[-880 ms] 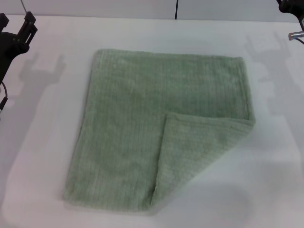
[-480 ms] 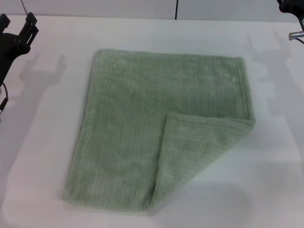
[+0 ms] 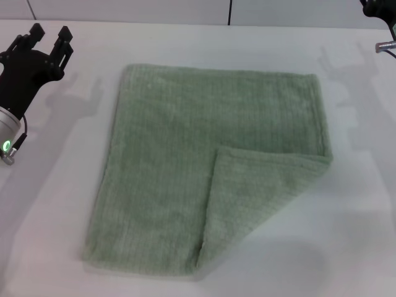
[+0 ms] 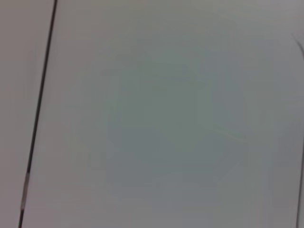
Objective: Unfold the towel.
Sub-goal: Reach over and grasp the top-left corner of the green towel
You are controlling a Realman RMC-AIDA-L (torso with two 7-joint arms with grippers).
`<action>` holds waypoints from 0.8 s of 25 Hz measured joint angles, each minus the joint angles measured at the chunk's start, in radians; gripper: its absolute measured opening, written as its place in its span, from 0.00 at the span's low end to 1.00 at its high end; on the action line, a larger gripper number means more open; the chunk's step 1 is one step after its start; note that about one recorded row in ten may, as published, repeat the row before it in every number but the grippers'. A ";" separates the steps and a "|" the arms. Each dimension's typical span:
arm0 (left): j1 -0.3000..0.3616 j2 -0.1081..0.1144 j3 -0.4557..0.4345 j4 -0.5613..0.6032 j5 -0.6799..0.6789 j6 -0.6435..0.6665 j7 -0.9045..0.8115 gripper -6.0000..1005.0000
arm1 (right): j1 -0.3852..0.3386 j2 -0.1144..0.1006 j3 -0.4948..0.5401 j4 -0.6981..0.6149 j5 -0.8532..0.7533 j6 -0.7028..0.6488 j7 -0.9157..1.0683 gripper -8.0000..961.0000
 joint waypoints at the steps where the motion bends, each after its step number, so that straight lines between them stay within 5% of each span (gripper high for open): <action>1: 0.000 -0.002 0.014 0.000 0.000 0.011 0.034 0.64 | 0.000 0.000 0.000 0.000 -0.001 0.000 0.000 0.85; 9: -0.016 0.004 0.071 0.002 0.000 -0.012 -0.008 0.37 | -0.007 0.001 0.000 -0.002 -0.002 0.000 0.000 0.85; 14: -0.039 0.010 0.131 0.008 0.001 -0.061 -0.073 0.09 | -0.008 0.002 0.000 -0.002 -0.002 0.000 0.000 0.85; 20: -0.081 0.013 0.244 0.023 0.009 -0.166 -0.135 0.00 | -0.008 0.002 0.000 -0.004 -0.003 0.000 0.000 0.85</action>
